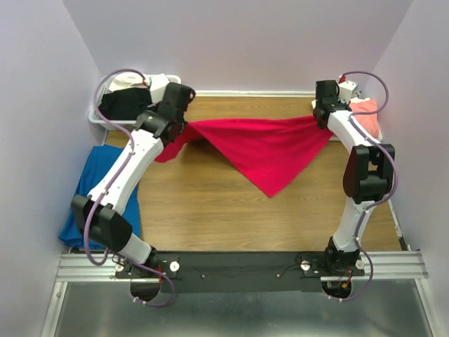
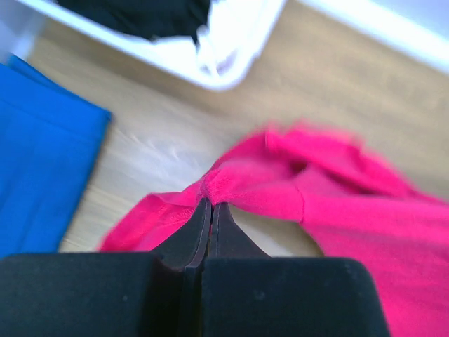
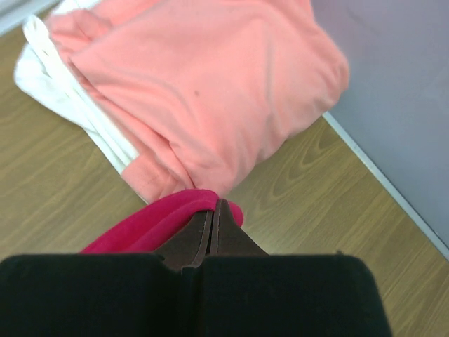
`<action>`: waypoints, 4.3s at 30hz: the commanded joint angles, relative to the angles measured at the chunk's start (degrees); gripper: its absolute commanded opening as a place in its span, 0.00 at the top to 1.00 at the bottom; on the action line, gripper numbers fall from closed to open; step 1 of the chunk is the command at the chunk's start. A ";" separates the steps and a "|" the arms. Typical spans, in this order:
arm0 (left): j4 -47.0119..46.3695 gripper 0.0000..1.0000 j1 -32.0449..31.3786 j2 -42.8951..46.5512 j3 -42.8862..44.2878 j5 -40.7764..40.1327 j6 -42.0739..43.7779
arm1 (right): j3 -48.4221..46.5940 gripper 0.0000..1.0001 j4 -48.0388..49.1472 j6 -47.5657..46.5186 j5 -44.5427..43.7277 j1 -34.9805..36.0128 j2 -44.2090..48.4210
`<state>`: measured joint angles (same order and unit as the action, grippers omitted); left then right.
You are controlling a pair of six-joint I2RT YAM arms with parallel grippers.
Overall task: Fold and stack the t-shirts
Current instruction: Flatten out the tshirt
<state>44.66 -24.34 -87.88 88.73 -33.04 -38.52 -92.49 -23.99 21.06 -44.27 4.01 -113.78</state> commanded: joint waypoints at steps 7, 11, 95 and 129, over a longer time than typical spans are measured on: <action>0.96 1.00 1.75 3.85 -3.52 -0.55 5.74 | 2.57 0.99 0.70 0.30 -1.52 -0.67 4.09; -2.73 1.00 -0.09 5.17 -15.14 5.17 2.23 | 4.42 0.99 0.70 0.56 -1.78 -0.85 3.30; -15.48 1.00 -0.97 -18.30 -3.56 -1.59 7.85 | 33.23 0.38 -7.39 11.01 33.89 8.63 32.55; -17.33 1.00 -0.80 -16.28 -7.52 2.10 9.43 | 56.80 0.47 -4.58 24.64 36.89 24.38 41.71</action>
<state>28.25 -25.47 -106.34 81.84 -31.11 -29.74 -36.36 -30.15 44.14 -2.72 27.83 -70.41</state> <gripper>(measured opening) 0.011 0.530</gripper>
